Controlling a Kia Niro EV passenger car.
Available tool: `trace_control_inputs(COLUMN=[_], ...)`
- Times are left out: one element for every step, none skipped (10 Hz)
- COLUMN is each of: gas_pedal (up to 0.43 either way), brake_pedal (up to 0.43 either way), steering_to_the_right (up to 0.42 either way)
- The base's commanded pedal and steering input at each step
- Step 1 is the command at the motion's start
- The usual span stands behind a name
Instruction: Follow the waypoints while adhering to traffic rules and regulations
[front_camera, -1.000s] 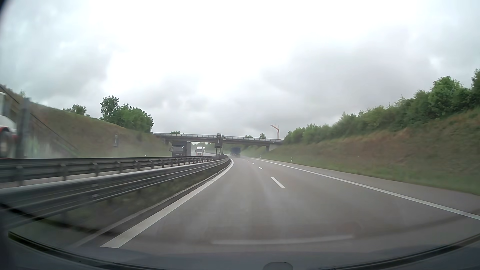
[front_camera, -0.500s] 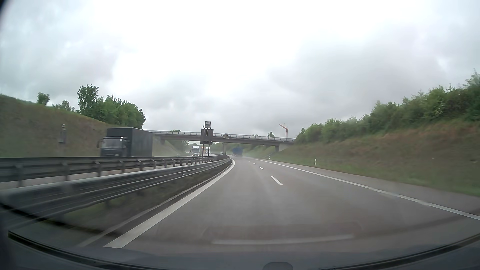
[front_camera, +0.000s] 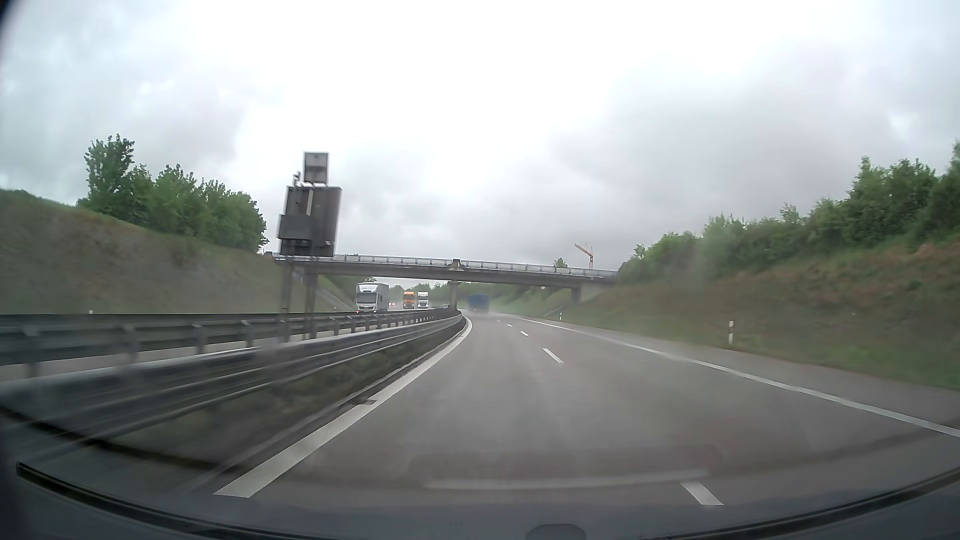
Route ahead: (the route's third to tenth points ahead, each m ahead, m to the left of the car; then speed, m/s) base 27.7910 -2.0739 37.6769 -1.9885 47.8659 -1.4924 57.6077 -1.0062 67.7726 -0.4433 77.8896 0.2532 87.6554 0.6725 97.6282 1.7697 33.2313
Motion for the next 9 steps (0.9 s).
trace_control_inputs(gas_pedal=[0.520,0.520,0.520,0.520,0.512,0.512,0.512,0.500,0.500], brake_pedal=[0.000,0.000,0.000,0.000,0.000,0.000,0.000,0.000,0.000], steering_to_the_right=[-0.010,-0.010,-0.010,-0.010,-0.010,-0.010,-0.010,-0.010,-0.010])
